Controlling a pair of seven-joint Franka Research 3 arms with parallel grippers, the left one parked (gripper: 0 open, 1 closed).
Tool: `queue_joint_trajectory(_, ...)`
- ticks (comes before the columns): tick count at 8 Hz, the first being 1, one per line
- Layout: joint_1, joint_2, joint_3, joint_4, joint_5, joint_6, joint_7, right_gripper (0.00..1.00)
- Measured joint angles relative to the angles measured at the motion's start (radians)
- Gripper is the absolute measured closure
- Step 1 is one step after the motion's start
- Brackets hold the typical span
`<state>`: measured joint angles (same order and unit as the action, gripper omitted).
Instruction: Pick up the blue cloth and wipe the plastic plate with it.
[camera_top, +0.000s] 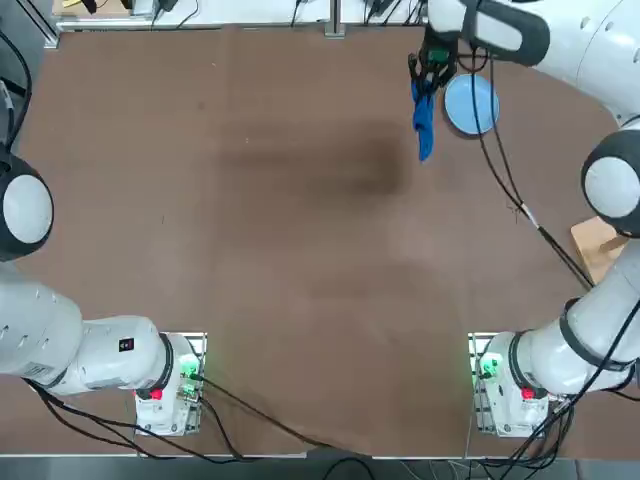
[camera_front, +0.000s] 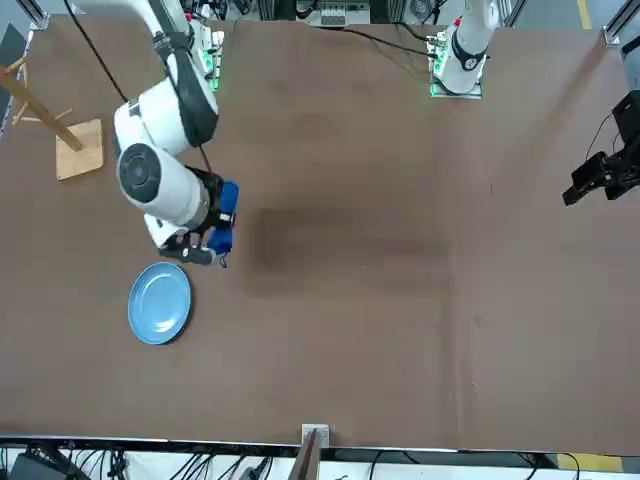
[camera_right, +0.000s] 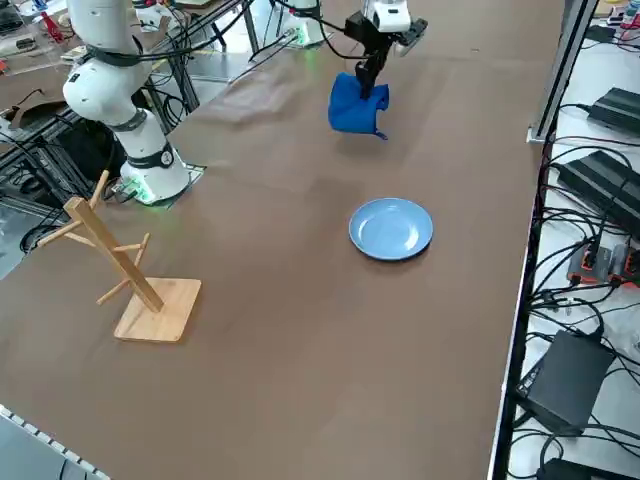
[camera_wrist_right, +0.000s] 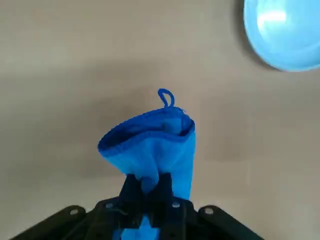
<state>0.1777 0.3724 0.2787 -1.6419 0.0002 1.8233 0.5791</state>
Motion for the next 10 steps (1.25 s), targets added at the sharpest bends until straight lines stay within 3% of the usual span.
queue_joint_trajectory(6, 0.095, -0.105, -0.001, -0.305, 0.004, 0.163, 0.008, 0.93)
queue_joint_trajectory(10, 0.097, -0.108, -0.012, -0.332, 0.004, 0.195, 0.007, 0.87)
